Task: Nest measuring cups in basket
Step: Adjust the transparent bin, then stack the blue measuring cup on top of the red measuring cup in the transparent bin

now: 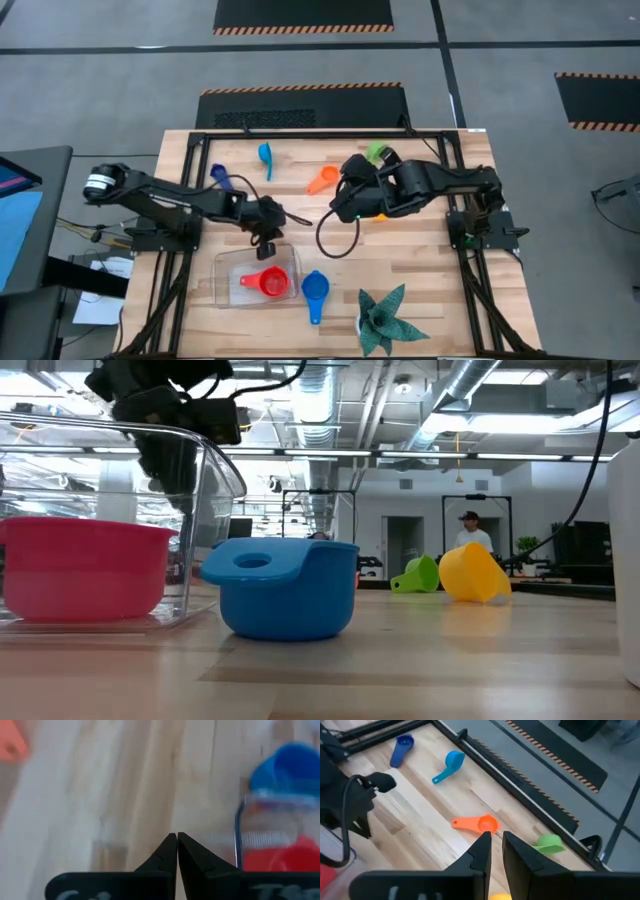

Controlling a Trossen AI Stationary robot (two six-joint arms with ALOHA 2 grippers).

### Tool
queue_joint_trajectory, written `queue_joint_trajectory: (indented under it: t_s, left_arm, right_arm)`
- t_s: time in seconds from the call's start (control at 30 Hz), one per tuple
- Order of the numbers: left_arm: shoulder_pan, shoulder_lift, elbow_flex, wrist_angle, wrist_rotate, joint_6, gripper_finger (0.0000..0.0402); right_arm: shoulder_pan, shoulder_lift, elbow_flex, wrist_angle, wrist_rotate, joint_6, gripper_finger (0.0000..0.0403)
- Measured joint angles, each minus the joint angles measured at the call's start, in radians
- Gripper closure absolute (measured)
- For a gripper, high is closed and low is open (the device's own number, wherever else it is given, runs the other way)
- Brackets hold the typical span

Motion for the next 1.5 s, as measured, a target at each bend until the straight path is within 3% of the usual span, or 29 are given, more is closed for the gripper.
queue_joint_trajectory:
  t_s: [0.37, 0.57, 0.73, 0.97, 1.13, 1.37, 1.5]
  left_arm:
    - [-0.072, 0.026, 0.013, 0.002, 0.026, -0.045, 0.0401]
    - [-0.068, 0.026, 0.013, 0.001, -0.1, -0.05, 0.0401]
    - [-0.03, 0.025, 0.05, -0.031, -0.125, -0.041, 0.0401]
    - [-0.008, 0.025, 0.192, -0.326, -0.142, 0.063, 0.0401]
    - [-0.013, 0.025, 0.217, -0.503, -0.147, 0.051, 0.0401]
    - [-0.028, 0.024, 0.197, -0.665, -0.171, -0.002, 0.0401]
    - [-0.042, -0.007, 0.196, -0.773, -0.222, -0.038, 0.0401]
  right_arm:
    - [0.005, 0.005, -0.001, 0.004, 0.0, -0.036, 0.0333]
    - [0.006, 0.005, -0.001, 0.003, 0.0, -0.036, 0.0333]
    - [0.006, 0.005, -0.001, 0.003, -0.018, -0.045, 0.0333]
    - [0.006, 0.005, -0.001, 0.004, -0.026, -0.053, 0.0333]
    - [-0.002, 0.003, -0.012, 0.006, -0.024, -0.055, 0.0333]
    - [-0.047, -0.007, -0.174, 0.003, -0.026, -0.029, 0.0333]
    - [-0.082, -0.006, -0.268, 0.005, -0.131, -0.018, 0.0333]
